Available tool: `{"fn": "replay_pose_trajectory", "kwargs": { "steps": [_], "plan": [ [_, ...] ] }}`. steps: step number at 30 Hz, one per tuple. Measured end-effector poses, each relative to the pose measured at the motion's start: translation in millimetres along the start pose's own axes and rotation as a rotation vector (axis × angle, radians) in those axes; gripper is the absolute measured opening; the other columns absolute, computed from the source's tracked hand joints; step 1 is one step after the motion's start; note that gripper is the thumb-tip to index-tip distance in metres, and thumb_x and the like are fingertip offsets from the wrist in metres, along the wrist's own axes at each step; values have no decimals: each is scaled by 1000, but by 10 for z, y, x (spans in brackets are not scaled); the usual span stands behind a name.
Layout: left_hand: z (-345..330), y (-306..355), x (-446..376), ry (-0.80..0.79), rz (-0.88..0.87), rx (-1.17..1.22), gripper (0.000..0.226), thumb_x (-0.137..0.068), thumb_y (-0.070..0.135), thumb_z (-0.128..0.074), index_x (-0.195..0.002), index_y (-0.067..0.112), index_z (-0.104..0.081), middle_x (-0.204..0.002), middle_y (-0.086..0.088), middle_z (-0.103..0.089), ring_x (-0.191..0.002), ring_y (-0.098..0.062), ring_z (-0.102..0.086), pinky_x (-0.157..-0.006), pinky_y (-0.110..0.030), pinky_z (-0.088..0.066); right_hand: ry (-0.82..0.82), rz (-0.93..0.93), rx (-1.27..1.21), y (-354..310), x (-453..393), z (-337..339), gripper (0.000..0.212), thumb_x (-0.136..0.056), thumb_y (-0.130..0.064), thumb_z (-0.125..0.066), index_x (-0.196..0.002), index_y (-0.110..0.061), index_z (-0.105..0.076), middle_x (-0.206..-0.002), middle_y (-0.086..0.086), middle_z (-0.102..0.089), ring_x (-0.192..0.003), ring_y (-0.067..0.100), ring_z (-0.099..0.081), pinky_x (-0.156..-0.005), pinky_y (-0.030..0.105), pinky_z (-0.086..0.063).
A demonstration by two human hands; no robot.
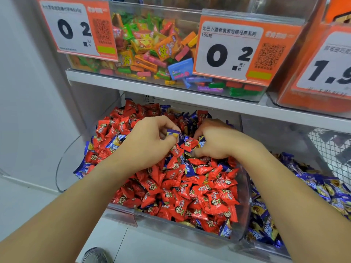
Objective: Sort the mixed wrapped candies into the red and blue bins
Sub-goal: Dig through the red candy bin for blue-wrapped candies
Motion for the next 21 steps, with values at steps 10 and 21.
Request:
{"fn": "replay_pose_trajectory", "kwargs": {
  "steps": [10, 21],
  "plan": [
    [24, 68, 31, 6, -31, -18, 15, -91, 15, -62, -96, 27, -70, -69, 10, -61, -58, 3, -55, -54, -8, -40, 91, 140, -396, 124, 239, 187, 14, -81, -39, -79, -90, -27, -77, -86, -16, -71, -77, 1, -62, -73, 27, -48],
    [-90, 263, 121, -59, -15, 257, 20, -105, 32, -40, -105, 26, -59, -70, -5, -59, -54, -15, -49, -52, -28, -38, 44, 2, -1016, 59, 484, 202, 15, -83, -24, -78, -91, -15, -70, -71, 3, -72, -62, 24, -63, -64, 30, -53]
  ]
}}
Point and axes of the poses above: each hand's wrist, its own x-axis away from the middle knuckle, its own z-axis out of the back of the hand, y = z × x, the point moved 3 cm from there along -x, towards the middle knuckle
